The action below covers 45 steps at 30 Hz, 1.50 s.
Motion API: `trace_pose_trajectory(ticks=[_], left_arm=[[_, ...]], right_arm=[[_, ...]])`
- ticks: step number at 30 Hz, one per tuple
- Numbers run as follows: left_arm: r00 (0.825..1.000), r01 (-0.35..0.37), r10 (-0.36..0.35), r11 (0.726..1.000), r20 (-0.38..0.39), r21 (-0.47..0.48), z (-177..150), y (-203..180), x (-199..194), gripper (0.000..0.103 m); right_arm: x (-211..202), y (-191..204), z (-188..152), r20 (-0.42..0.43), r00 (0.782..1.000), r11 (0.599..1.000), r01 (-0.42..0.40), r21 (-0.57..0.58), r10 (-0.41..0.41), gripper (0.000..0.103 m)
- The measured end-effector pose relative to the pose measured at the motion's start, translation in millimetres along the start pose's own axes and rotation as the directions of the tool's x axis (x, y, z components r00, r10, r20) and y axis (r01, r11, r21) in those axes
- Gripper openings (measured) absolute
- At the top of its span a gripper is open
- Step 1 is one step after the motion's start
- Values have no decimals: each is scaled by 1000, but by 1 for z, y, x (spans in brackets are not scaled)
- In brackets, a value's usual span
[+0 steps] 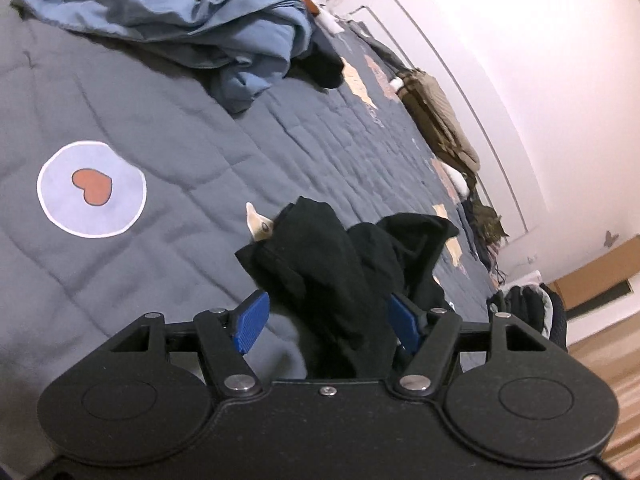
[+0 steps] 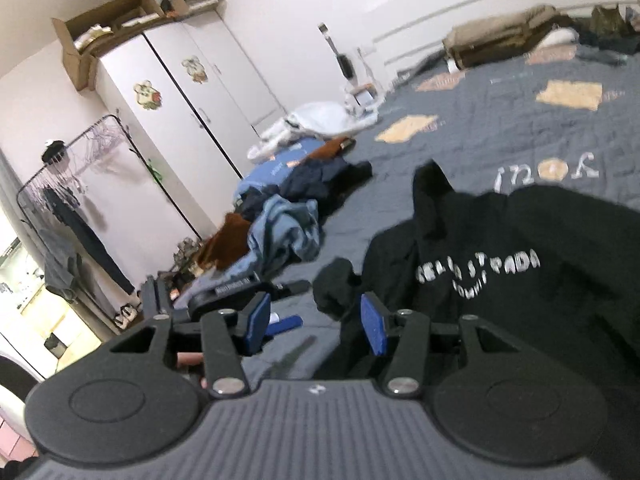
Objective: Fold clothes
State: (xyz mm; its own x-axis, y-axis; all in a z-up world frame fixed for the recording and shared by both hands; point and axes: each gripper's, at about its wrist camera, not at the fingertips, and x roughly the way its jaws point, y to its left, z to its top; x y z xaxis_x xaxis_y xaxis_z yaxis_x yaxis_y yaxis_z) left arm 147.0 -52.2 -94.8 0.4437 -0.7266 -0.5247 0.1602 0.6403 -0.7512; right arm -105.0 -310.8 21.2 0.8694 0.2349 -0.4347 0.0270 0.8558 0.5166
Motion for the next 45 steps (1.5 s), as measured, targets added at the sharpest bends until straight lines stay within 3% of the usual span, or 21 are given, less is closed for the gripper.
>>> trace_pose_trajectory(ticks=[12,24,27,29,34,40,45], left_arm=[[998,-55,56,996,16,-70,2,9,24,65],[997,-66,68,997,47,-46,-1,3,40,63],[996,-77,80,995,46,-67,3,10,44,51],[995,-82,84,996,45,-46,5,10,45,34],[991,-93,91,996,95,15,7,3,39,14],[972,-78,77,997,223,-3,23,0,4,10],[928,-66,69,998,365,-23,39,6,-39,10]], right_arm=[[7,-9,-11,-16,1000,1000,12,10,-11,49],[6,-16,-12,-16,1000,999,9,33,-8,49],[7,-18,-13,-21,1000,999,10,39,-9,49],[7,-18,-13,-21,1000,999,10,38,-9,49],[7,-21,-12,-19,1000,999,16,50,-15,49],[5,-25,-12,-16,1000,999,24,45,-23,49],[5,-31,-10,-14,999,998,33,53,-32,49]])
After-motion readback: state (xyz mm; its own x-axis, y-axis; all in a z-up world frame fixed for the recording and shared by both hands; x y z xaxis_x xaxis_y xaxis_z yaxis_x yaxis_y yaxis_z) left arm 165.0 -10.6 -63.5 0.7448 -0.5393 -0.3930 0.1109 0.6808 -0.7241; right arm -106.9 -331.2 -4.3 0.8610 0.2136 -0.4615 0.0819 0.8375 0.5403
